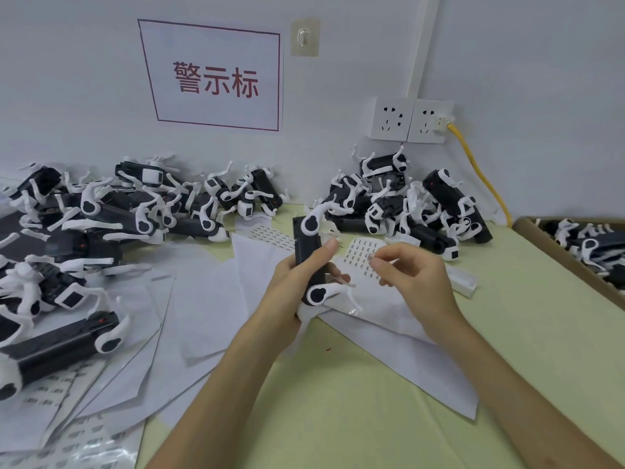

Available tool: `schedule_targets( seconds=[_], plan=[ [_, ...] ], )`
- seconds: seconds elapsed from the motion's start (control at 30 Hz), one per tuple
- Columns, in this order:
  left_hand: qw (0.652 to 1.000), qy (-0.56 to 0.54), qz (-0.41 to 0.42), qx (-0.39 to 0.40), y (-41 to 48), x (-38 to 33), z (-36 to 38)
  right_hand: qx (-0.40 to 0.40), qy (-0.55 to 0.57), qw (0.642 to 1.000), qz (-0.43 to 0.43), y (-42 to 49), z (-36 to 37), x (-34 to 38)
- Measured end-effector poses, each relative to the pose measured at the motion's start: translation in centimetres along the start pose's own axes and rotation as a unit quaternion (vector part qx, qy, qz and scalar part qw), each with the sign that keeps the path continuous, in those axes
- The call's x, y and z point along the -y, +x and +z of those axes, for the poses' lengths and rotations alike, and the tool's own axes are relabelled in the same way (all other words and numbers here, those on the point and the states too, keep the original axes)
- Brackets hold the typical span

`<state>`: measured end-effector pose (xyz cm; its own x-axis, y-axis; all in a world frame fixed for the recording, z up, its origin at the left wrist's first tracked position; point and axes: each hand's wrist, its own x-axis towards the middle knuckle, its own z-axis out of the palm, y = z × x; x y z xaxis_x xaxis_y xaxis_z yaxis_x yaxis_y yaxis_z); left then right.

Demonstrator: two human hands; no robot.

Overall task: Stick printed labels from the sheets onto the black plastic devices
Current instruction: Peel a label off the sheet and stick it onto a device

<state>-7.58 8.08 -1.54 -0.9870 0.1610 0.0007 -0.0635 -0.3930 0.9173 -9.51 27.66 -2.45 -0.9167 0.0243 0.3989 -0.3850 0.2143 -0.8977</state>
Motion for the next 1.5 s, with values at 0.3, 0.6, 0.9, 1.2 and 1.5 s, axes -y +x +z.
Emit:
schedule_targets(
  seconds=[0.3,0.6,0.9,1.2,1.5],
  plan=[
    [0.999,-0.029,-0.033,0.028,0.4,1.6,1.0,0.074,0.084,0.993,0.037,-0.5,0.3,1.0],
    [0.998,0.023,0.008,0.06,0.4,2.3,1.4,0.054,0.081,0.994,0.046,-0.9,0.6,2.1],
    [0.997,0.047,0.022,0.054,0.1,2.8,2.0,0.016,0.031,0.999,0.018,-1.0,0.9,2.0],
    [0.997,0.068,0.005,0.031,0.1,3.0,2.3,0.008,-0.01,1.0,-0.001,-1.0,1.0,2.0],
    [0.995,0.09,0.021,0.029,0.1,3.2,2.2,-0.003,-0.018,1.0,-0.007,-1.2,1.2,1.9]
  ],
)
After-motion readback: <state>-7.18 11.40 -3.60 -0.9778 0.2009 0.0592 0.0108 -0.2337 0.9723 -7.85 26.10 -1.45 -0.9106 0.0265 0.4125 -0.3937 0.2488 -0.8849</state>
